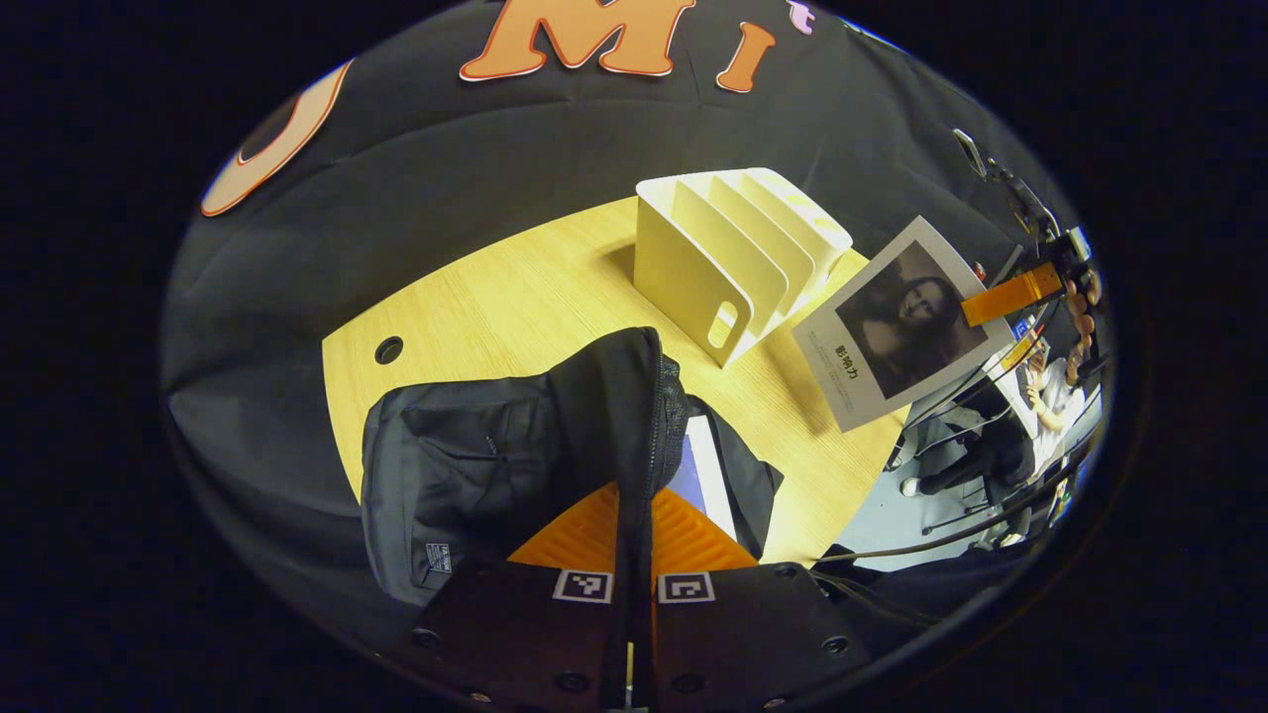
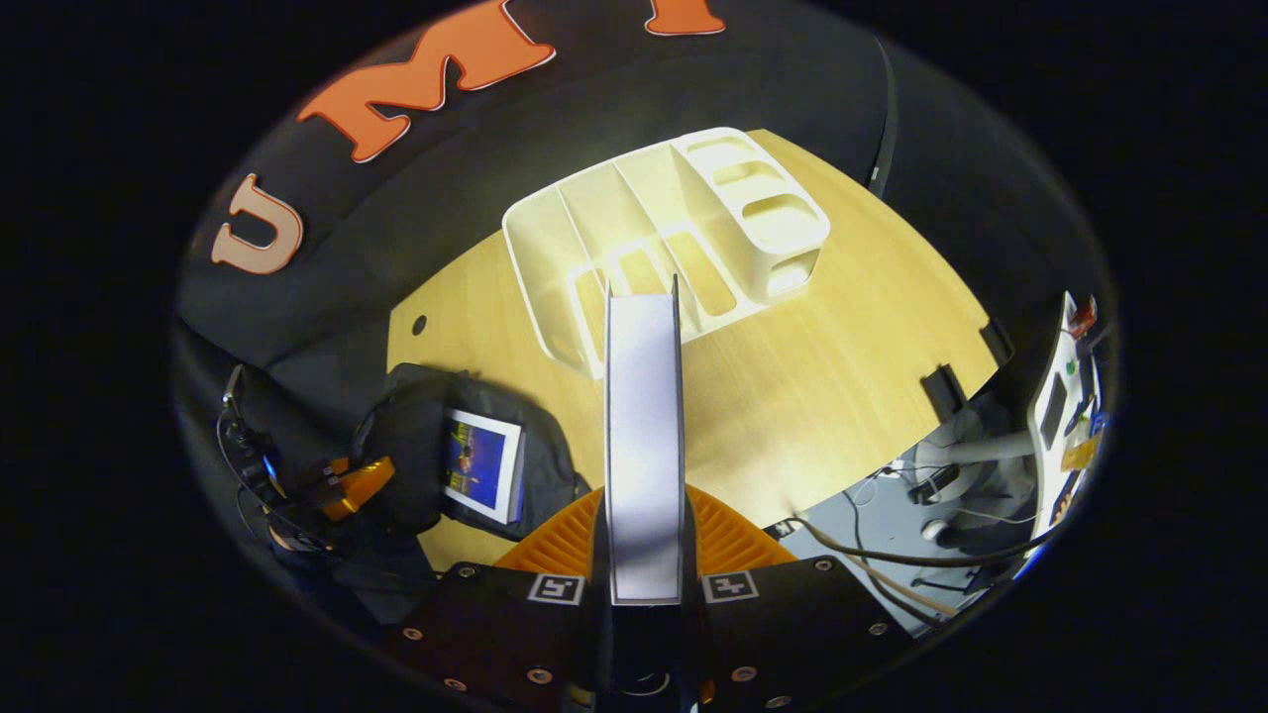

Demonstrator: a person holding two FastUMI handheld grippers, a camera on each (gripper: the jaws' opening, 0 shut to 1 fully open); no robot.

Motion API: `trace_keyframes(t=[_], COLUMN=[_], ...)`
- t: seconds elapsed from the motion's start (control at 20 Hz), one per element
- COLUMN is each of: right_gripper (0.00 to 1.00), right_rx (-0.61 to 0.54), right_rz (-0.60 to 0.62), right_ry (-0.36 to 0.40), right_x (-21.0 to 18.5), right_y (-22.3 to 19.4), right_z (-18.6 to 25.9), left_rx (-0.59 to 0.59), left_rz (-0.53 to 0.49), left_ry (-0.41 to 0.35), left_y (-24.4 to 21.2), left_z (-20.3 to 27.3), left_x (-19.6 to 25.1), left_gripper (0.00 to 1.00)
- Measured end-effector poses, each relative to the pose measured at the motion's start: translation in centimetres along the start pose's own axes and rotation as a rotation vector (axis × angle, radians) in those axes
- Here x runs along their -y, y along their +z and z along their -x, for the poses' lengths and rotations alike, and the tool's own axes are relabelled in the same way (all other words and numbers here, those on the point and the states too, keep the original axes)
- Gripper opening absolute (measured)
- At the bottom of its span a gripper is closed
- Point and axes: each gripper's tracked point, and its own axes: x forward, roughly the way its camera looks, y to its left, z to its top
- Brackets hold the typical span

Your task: Open the schoolbag, grab two books from the bookshelf and put them into the schoolbag.

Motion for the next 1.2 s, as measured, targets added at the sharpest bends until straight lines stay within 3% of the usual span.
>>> trace_keyframes(t=[0.7, 1.2], right_gripper=[0.28, 0.27], right_rx=[0.057, 0.046], right_rz=[-0.044, -0.096], right_ry=[0.324, 0.498], right_x=[-4.1, -8.2], right_y=[-3.5, -4.8], right_z=[0.6, -3.2], left_rx=[0.007, 0.012], left_rz=[-0.012, -0.026], left_ry=[0.036, 0.061], left_y=[0.2, 0.3], left_z=[0.3, 0.6], left_x=[0.4, 0.5], left_gripper=[0.03, 0.03])
